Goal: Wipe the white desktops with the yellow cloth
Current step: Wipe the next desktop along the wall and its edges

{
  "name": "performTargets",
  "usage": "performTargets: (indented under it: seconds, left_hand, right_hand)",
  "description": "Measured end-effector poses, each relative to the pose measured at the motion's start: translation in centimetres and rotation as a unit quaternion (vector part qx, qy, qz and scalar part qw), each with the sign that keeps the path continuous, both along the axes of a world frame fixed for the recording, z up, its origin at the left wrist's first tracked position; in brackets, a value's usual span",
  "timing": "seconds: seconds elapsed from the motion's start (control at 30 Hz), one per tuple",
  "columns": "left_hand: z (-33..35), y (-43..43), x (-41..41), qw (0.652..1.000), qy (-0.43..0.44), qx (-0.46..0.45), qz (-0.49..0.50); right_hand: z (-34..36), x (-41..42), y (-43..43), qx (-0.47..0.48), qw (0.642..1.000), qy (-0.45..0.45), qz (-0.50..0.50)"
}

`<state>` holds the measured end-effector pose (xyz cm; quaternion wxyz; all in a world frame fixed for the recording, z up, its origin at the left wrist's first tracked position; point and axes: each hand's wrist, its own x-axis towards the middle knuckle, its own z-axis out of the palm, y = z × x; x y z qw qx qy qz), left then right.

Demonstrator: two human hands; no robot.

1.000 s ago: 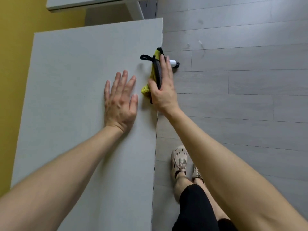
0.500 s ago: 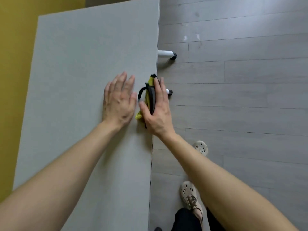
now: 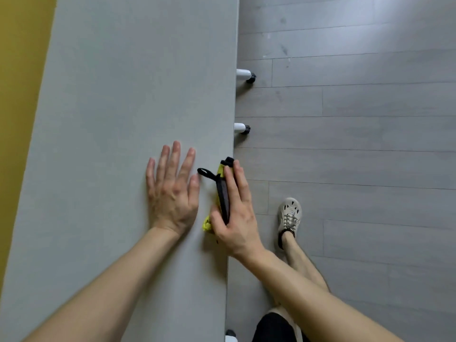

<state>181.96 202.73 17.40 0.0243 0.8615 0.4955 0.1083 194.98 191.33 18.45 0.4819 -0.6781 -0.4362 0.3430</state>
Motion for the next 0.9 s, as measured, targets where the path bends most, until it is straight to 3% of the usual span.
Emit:
performTargets:
  seconds: [0.2, 0.3, 0.37, 0.53, 0.63, 0.9]
  left_hand:
    - [-0.1, 0.1, 0.2, 1.0, -0.002, 0.002, 0.01]
    - [-0.1, 0.2, 0.1, 1.0, -0.004, 0.001, 0.009]
    - [-0.2, 0.3, 0.1, 1.0, -0.007, 0.007, 0.011]
    - [-0.3, 0.1, 0.2, 1.0, 0.0, 0.017, 0.008]
    - [-0.3, 0.0, 0.3, 1.0, 0.003, 0.01, 0.012]
    - [0.1, 0.1, 0.3, 1.0, -0.003, 0.01, 0.012]
  right_hand:
    - [-0.7, 7.3, 13.0, 0.015, 0.999, 0.012, -0.033]
    - [-0.5, 8.3, 15.0, 0.014, 0.999, 0.016, -0.046]
    - [-0.4, 6.6, 12.3, 0.026, 0.998, 0.014, -0.05]
    - [0.6, -2.1, -3.7, -0.003, 0.998, 0.066, -0.02]
    - [1.1, -4.0, -6.5, -0.028, 0.997, 0.069, -0.03]
    - [0.1, 7.6, 14.4, -0.001, 0.998, 0.027, -0.061]
